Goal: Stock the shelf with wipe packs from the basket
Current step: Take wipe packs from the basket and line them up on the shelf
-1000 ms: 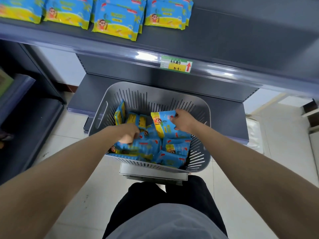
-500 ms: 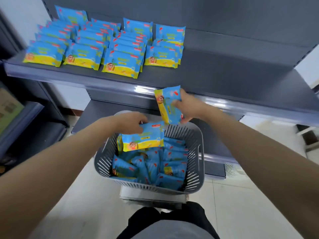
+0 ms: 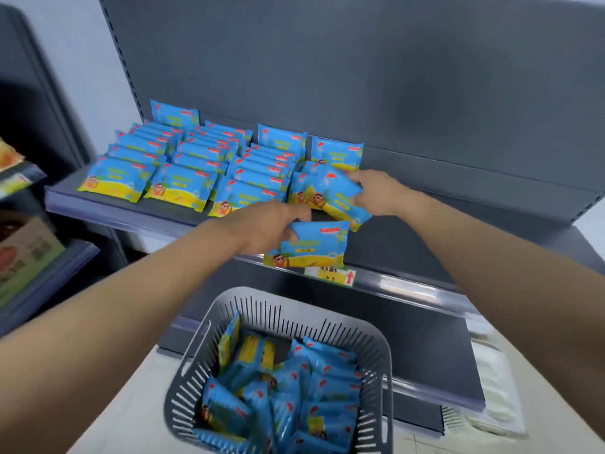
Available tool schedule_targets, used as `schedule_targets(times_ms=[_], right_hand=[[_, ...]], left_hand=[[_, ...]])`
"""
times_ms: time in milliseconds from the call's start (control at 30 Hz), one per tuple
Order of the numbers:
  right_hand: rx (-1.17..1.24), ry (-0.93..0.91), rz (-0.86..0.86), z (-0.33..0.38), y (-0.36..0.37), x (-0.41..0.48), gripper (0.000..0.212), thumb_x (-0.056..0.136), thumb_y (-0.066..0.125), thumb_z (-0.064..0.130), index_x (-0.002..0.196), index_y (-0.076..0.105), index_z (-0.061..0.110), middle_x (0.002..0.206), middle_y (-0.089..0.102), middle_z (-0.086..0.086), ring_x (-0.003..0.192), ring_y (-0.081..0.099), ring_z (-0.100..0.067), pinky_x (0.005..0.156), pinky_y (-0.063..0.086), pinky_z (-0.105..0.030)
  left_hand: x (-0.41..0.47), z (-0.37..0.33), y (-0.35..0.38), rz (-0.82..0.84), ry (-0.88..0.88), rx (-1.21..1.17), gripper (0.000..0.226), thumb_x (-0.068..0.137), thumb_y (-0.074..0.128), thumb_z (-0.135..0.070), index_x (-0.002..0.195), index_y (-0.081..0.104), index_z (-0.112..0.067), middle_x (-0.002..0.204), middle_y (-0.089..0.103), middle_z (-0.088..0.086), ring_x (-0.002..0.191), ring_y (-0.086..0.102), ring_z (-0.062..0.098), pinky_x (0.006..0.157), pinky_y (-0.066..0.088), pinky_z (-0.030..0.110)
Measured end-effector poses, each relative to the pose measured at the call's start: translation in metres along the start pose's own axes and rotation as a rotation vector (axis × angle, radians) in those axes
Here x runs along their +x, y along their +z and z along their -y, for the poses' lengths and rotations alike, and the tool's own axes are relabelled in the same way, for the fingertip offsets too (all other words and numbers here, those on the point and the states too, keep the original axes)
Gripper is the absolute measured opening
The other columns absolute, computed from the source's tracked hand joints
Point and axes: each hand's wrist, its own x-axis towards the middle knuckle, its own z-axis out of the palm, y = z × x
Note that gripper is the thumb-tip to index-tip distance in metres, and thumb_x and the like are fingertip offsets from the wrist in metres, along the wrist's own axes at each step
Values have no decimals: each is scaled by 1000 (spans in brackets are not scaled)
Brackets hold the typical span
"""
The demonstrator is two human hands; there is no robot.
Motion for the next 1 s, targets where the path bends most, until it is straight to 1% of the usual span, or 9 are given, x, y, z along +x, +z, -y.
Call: schedule_targets(times_ms=[100, 233, 333, 367, 467, 633, 733, 800, 1000], right_hand=[[-146, -59, 135, -1, 6, 31, 34, 93, 47, 18, 128, 45, 16, 112, 54, -10, 94, 54, -29, 75, 50, -34], [-268, -112, 146, -1, 17, 68, 40, 89, 53, 17, 128, 47, 16, 118, 55, -12, 102, 52, -28, 75, 44, -31], [-264, -90, 134, -5, 18, 86, 51, 85, 62, 19, 133, 46, 14, 129, 51, -11, 114, 50, -29, 89, 48, -36], [-248, -78, 119, -7, 18, 91, 48, 84, 64, 18, 130, 49, 14, 129, 52, -11, 113, 51, -30, 88, 49, -37], [-200, -45, 24, -14, 19, 105, 28, 82, 62, 15, 109, 54, 15, 115, 56, -8, 99, 55, -30, 71, 46, -32], [-50, -39, -4, -31, 16, 117, 22, 81, 68, 22, 96, 53, 15, 94, 50, -4, 88, 51, -27, 57, 38, -29], [38, -64, -15, -39, 16, 119, 32, 79, 72, 23, 105, 57, 11, 106, 56, -9, 97, 54, -28, 78, 46, -36], [83, -75, -27, -45, 15, 119, 33, 82, 69, 17, 114, 59, 13, 116, 58, -11, 106, 54, -28, 88, 45, -33], [144, -65, -147, -48, 7, 102, 37, 87, 54, 5, 124, 56, 14, 125, 56, -11, 110, 54, -27, 93, 46, -36]], left_hand=[[15, 5, -5, -18, -36, -2, 22, 90, 56, -19, 110, 51, -25, 100, 58, 4, 86, 51, 19, 69, 35, 27], [30, 12, -10, -36, -61, -28, 29, 89, 56, -14, 115, 53, -26, 102, 58, 1, 86, 51, 16, 73, 39, 27], [42, 16, -14, -43, -94, -36, 30, 88, 57, -11, 116, 57, -22, 98, 55, -2, 92, 53, 17, 78, 42, 28], [47, 17, -14, -49, -100, -27, 30, 88, 57, -10, 116, 57, -21, 97, 52, -3, 92, 52, 16, 77, 40, 26], [63, 18, -17, -75, -110, -18, 29, 89, 56, -8, 116, 57, -18, 96, 52, -1, 92, 54, 20, 75, 40, 26], [100, 19, -19, -108, -121, -44, 29, 88, 57, -8, 116, 59, -17, 100, 58, 5, 85, 54, 21, 70, 41, 27], [121, 23, -14, -97, -133, -16, 31, 83, 61, -8, 113, 61, -15, 104, 60, 7, 93, 56, 24, 73, 43, 28], [134, 26, -8, -86, -129, 49, 33, 81, 63, -9, 114, 60, -12, 110, 58, 8, 100, 54, 26, 78, 43, 29], [164, 29, 5, -160, -147, 204, 46, 85, 59, -17, 129, 47, -12, 124, 50, 13, 116, 43, 29, 93, 41, 40]])
